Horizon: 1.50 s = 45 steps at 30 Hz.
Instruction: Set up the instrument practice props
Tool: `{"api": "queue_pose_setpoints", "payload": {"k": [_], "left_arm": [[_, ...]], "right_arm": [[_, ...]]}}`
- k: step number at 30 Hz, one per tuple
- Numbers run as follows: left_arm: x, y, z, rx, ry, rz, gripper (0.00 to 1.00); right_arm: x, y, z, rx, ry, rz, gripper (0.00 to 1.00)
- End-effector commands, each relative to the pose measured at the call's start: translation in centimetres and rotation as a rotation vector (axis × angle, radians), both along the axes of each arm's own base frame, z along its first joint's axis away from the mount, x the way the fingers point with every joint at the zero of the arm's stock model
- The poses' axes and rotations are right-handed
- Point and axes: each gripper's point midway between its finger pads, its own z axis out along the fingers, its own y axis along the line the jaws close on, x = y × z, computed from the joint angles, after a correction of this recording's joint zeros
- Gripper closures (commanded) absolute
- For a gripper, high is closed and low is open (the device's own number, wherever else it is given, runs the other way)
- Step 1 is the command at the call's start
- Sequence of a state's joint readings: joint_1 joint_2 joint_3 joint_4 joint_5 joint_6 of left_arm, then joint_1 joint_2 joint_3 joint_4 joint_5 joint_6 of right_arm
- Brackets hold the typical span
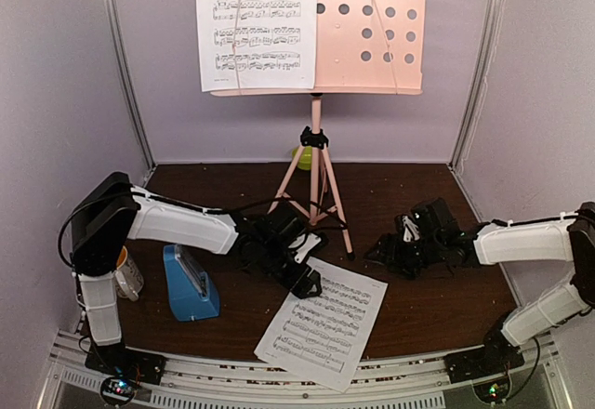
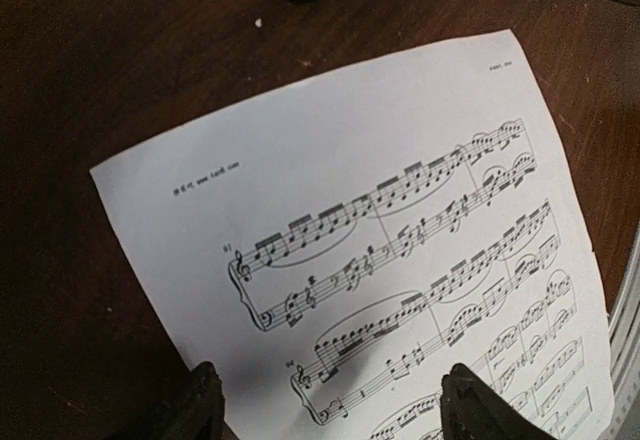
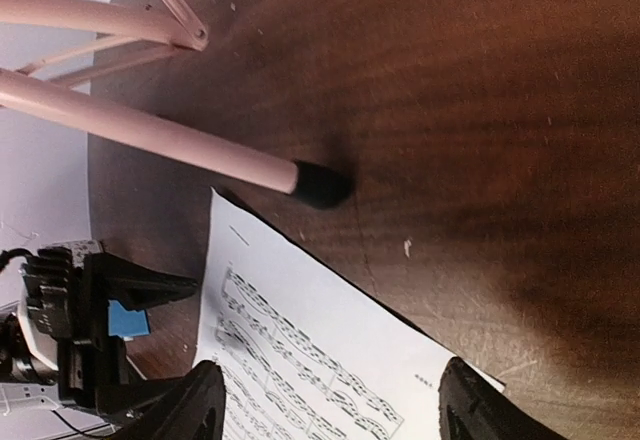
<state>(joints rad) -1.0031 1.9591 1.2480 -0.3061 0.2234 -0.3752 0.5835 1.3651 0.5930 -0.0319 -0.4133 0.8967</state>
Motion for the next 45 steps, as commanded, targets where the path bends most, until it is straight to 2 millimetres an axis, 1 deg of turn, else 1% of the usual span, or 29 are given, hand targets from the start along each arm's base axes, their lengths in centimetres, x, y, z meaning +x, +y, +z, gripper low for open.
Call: {"api": "queue_pose_setpoints", "payload": {"k": [1, 4, 6, 9, 12, 14, 17, 20, 24, 26, 28, 32, 35, 38, 45], "left_arm": [[1.1, -1.9, 2.6, -0.087, -0.042, 0.007, 0.23], [1.2, -1.0, 3.7, -0.106, -0.067, 0.011, 0.22], [0.5, 0.0, 4.4, -0.109, -0.103, -0.024, 0.21], [-1.6, 1.8, 5.2, -0.095, -0.19, -0.136, 0.16], [-4.5, 3.6, 5.5, -0.073, -0.275, -0.269, 0.15], [-6.5, 4.7, 4.9, -0.065, -0.303, -0.349, 0.14], [-8.8, 5.5, 4.9, -0.075, -0.357, -0.436, 0.14], [-9.9, 5.7, 4.5, -0.066, -0.389, -0.467, 0.15], [-10.1, 5.8, 3.3, -0.043, -0.363, -0.459, 0.16], [-10.8, 5.9, 2.6, -0.049, -0.336, -0.481, 0.16], [-11.1, 6.3, 1.6, -0.015, -0.331, -0.496, 0.16], [-11.4, 7.3, 0.5, 0.041, -0.349, -0.532, 0.14], [-11.2, 7.9, -0.3, 0.091, -0.364, -0.55, 0.13], [-10.7, 7.8, -1.3, 0.136, -0.371, -0.558, 0.13], [-8.7, 5.4, -2.4, 0.187, -0.392, -0.511, 0.16]], "right_arm": [[1.9, 0.4, 3.0, 0.013, -0.082, 0.028, 0.27], [1.4, -0.1, 4.0, 0.01, -0.098, 0.038, 0.27], [0.6, -0.6, 4.3, 0.002, -0.11, 0.051, 0.26], [-0.9, -1.3, 4.1, -0.021, -0.118, 0.086, 0.26], [-2.3, -1.4, 4.1, -0.009, -0.116, 0.134, 0.26], [-3.1, -0.9, 4.3, 0.016, -0.116, 0.165, 0.28], [-4.1, 0.0, 4.1, 0.031, -0.107, 0.208, 0.31], [-5.3, 1.1, 3.0, 0.035, -0.076, 0.254, 0.35], [-6.3, 1.8, 0.8, 0.03, -0.018, 0.277, 0.4], [-6.3, 1.8, 0.1, 0.03, 0.002, 0.271, 0.42], [-6.1, 1.8, -0.3, 0.02, 0.007, 0.269, 0.43], [-5.6, 2.1, -0.9, 0.0, 0.018, 0.278, 0.44], [-4.9, 2.2, -0.9, -0.016, 0.018, 0.27, 0.47], [-3.9, 2.3, -0.7, -0.017, 0.012, 0.252, 0.48], [-1.9, 1.8, 0.2, -0.035, -0.002, 0.231, 0.49]]}}
